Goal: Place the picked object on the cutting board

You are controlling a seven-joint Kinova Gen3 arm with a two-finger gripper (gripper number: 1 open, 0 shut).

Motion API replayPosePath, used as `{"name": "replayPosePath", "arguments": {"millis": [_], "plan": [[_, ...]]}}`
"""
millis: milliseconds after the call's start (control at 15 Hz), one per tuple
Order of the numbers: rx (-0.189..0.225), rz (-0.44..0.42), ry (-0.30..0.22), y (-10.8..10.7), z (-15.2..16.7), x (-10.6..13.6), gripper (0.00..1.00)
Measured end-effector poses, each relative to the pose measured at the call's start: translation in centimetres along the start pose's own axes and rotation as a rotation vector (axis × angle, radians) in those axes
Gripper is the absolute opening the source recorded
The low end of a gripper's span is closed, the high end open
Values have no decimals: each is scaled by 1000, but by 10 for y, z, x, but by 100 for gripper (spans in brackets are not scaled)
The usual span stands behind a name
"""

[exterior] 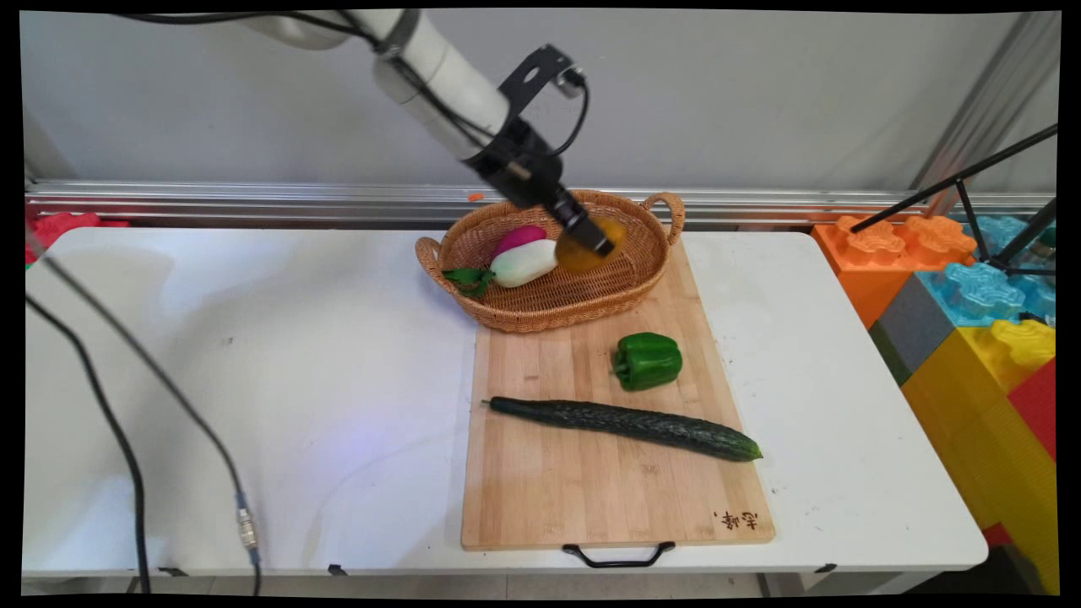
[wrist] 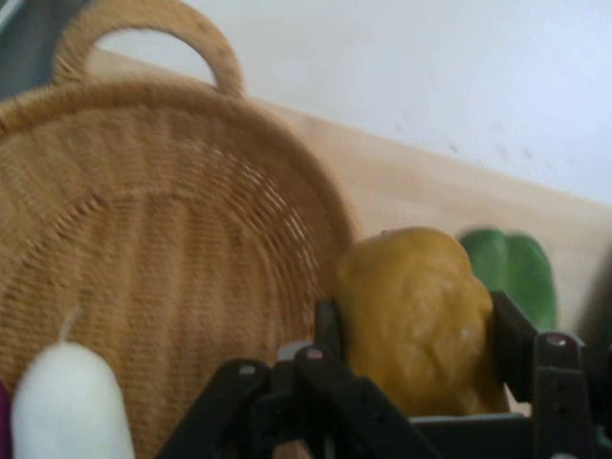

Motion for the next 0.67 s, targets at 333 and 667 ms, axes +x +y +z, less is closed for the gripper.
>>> {"name": "replayPosePath", "arguments": {"millis": [333,667], "plan": [[-16,58,-52,31,-13,-32,0],[-8,86,-95,41,4,-61,0]]}}
